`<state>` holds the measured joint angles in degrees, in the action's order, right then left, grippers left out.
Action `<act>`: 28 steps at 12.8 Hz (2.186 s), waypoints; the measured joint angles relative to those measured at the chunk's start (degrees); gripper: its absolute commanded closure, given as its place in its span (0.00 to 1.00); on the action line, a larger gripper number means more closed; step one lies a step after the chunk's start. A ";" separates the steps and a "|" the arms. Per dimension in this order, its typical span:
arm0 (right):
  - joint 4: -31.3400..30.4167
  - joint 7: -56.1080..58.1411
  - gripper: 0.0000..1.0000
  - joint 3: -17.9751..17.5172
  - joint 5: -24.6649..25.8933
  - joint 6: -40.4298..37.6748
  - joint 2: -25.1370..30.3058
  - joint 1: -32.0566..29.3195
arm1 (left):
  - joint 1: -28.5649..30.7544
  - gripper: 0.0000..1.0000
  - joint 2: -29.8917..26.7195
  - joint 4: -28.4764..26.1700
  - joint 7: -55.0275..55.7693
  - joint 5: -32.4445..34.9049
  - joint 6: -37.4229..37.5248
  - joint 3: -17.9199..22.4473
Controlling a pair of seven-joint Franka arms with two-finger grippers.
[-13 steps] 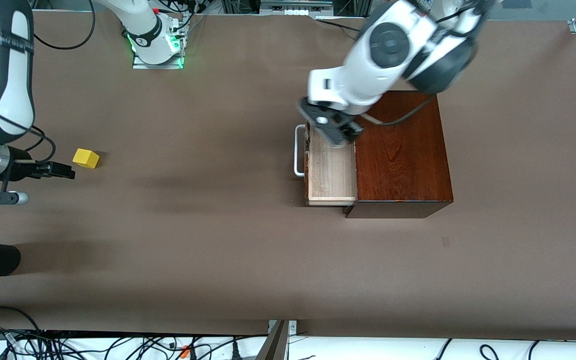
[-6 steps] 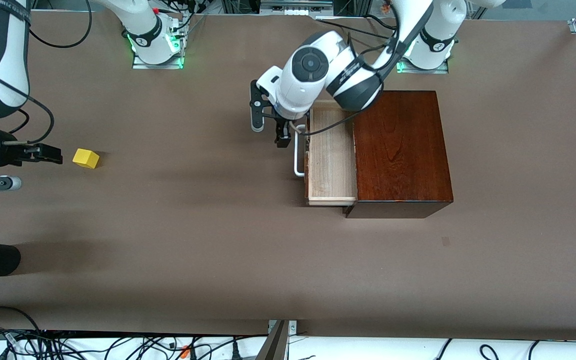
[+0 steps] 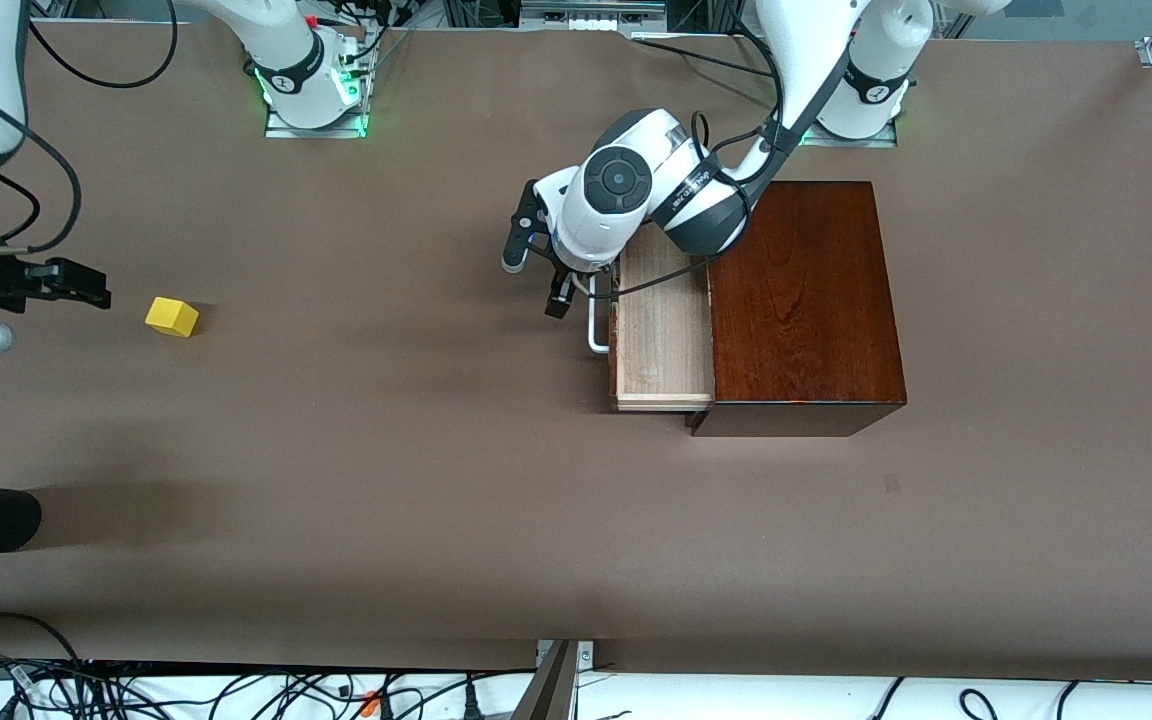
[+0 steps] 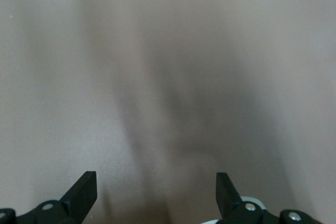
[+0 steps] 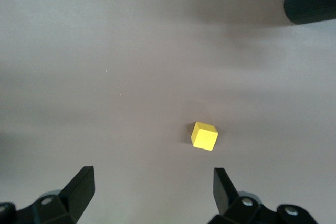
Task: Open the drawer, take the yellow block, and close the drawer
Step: 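Move the left gripper to the drawer front while the right gripper withdraws, then push the drawer shut into the box with the left gripper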
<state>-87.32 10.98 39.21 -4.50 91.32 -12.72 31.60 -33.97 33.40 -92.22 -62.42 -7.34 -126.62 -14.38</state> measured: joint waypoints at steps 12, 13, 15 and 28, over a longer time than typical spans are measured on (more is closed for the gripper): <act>-6.48 -10.88 0.00 -33.56 5.15 -0.06 10.66 -28.50 | 0.04 0.00 0.99 1.96 11.65 7.99 5.50 0.03; -6.47 -10.88 0.00 -33.82 5.15 0.05 10.80 -28.53 | 0.07 0.00 1.04 2.01 11.99 8.00 5.56 0.02; -6.34 -10.88 0.00 -34.22 5.15 0.30 10.86 -28.53 | 0.06 0.00 1.20 2.05 12.53 8.61 5.56 -0.09; -5.26 -13.46 0.00 -35.42 5.14 -1.62 11.13 -28.64 | 3.80 0.00 -0.44 2.49 11.96 10.99 15.34 2.37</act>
<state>-92.59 -2.48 3.79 0.64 89.70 -1.59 2.96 -30.17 32.97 -89.72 -50.46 3.64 -111.29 -12.01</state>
